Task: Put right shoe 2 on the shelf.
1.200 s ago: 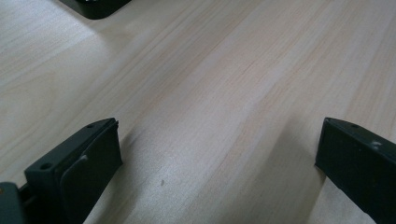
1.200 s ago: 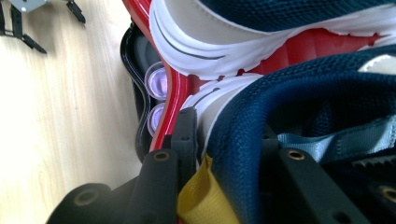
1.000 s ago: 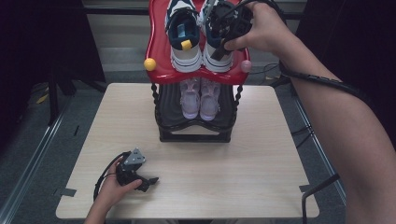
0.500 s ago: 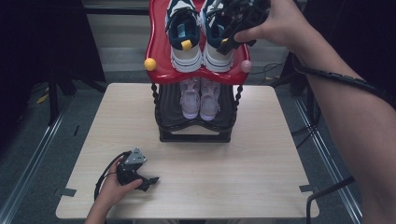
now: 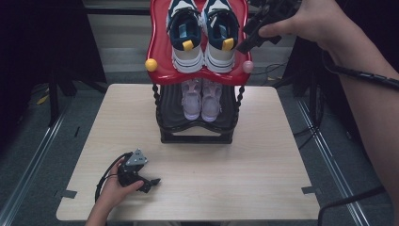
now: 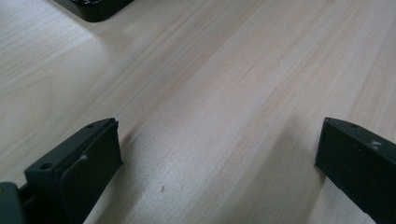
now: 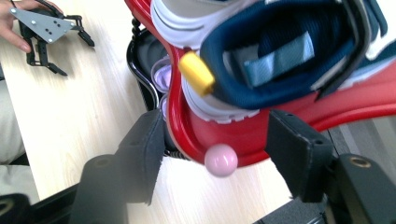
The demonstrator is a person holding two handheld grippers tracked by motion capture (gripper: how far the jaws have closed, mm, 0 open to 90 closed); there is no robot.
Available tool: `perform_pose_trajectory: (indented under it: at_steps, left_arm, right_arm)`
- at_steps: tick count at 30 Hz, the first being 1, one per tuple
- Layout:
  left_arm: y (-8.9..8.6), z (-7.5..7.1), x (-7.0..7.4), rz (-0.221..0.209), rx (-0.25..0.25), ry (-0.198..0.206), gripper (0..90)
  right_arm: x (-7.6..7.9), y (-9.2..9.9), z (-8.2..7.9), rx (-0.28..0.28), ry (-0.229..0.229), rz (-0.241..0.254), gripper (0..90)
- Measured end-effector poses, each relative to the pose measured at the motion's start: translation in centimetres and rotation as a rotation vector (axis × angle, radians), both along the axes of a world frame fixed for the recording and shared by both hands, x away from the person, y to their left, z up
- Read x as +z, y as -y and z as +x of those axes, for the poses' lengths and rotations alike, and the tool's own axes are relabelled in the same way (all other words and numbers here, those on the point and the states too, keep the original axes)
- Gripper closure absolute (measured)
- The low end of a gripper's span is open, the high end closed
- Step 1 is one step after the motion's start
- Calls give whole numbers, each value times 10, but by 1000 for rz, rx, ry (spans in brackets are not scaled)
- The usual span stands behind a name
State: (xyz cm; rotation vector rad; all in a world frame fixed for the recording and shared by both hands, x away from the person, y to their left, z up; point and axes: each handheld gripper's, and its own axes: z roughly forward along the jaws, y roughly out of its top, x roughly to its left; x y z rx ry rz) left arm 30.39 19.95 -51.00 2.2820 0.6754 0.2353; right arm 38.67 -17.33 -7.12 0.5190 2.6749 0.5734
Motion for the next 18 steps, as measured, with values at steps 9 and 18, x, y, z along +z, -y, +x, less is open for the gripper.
perform_pose_trajectory:
  at_steps: [9,18]
  left_arm:
    - [1,2,0,-6,-6,0,0]
    - [0,2,0,-2,-8,3,0]
  right_arm:
    - [-12,21,-14,-27,-48,-4,316]
    - [-36,41,-31,-37,-79,13,276]
